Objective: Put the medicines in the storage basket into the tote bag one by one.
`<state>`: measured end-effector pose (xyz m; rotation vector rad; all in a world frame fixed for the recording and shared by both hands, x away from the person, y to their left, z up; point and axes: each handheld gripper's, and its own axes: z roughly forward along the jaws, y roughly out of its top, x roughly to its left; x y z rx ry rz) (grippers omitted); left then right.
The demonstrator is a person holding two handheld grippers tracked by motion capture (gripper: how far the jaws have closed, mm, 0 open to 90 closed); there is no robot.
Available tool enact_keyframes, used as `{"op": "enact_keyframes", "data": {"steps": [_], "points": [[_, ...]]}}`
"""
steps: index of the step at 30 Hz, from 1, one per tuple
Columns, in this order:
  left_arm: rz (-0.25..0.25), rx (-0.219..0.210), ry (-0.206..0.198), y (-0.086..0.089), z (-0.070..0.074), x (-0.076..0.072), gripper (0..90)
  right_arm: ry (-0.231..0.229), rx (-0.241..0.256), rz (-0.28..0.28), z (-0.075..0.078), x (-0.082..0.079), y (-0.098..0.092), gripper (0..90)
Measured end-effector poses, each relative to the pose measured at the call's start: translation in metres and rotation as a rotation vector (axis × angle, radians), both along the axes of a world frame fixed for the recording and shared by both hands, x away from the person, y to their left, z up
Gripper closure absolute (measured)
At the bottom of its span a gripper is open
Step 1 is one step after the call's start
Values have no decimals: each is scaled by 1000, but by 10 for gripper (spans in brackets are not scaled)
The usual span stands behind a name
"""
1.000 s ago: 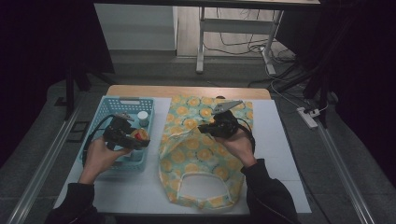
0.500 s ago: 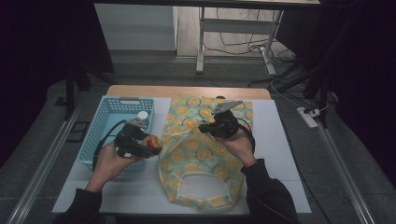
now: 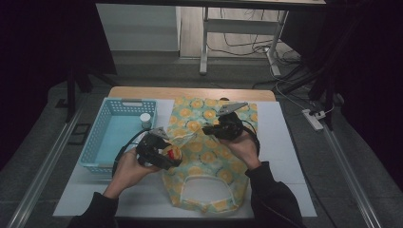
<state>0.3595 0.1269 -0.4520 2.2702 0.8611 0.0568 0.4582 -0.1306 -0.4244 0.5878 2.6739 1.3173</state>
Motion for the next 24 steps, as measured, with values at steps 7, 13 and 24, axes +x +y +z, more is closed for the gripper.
{"op": "enact_keyframes", "data": {"steps": [7, 13, 24], "points": [[-38, 7, -6, -25, -7, 5, 205, 0, -1, -4, -1, 2, -1, 900], [-56, 2, -8, -41, -11, 15, 205, 0, 1, -8, -2, 3, -2, 900], [-86, 13, -26, -69, -17, 33, 205, -4, 4, -17, -3, 5, -4, 900]]}}
